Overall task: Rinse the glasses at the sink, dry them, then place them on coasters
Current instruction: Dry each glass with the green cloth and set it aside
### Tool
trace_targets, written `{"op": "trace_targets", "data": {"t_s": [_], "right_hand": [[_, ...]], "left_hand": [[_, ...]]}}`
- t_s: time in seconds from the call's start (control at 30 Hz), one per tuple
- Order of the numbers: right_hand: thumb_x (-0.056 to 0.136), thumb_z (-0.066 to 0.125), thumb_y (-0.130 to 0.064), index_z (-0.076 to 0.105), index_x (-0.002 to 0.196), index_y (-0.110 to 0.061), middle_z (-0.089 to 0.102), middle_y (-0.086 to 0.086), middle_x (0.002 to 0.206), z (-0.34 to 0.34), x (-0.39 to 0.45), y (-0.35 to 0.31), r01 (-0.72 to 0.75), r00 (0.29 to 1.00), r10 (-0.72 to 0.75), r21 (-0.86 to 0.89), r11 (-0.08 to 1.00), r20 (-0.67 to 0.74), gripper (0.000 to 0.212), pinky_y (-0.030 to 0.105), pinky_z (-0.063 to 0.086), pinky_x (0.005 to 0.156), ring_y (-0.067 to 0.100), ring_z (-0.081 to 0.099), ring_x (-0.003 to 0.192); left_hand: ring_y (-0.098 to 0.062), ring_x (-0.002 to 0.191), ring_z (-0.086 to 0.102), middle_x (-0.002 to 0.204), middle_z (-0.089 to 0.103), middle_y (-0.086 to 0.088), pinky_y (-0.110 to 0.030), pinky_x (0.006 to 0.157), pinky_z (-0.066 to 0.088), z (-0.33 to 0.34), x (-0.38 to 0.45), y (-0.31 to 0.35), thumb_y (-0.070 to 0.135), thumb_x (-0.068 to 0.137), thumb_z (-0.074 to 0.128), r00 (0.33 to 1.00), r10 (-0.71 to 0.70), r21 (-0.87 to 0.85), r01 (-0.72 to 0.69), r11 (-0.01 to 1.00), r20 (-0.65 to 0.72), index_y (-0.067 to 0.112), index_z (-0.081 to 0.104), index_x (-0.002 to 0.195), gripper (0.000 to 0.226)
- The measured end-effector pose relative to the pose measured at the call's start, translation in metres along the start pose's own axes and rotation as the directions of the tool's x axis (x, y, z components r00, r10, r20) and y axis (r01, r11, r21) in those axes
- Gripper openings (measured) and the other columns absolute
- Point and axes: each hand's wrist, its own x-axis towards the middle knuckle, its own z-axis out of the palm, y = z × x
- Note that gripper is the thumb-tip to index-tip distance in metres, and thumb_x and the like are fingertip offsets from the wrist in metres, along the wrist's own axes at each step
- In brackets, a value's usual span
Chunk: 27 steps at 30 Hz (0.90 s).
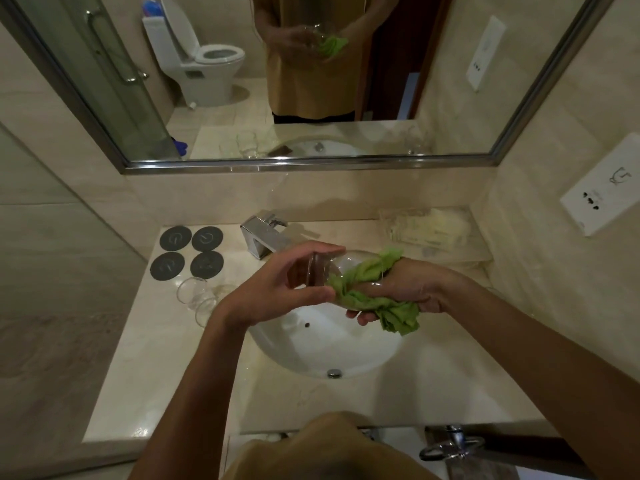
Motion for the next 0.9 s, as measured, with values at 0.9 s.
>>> {"op": "trace_targets", "data": {"t_s": [0.9], "right_hand": [[0.08,0.072,-0.019,0.07,0.084,-0.014,0.068,0.005,0.084,-0.088,-0.056,0.171,-0.37,0.567,-0.152,-0.414,0.832,-0.81,0.007,0.027,0.045,0.064,0.021,0.065,0.079]], "left_hand": [[-0.025,0.132,0.04,0.147,0.037,-0.004,-0.046,0.107,0.042,0.209,0.125,-0.079,0.038,0.069,0.088,0.845,-0.373,0.639,0.05,0.768,0.382,0.023,0.022,0.154,0.108]]}}
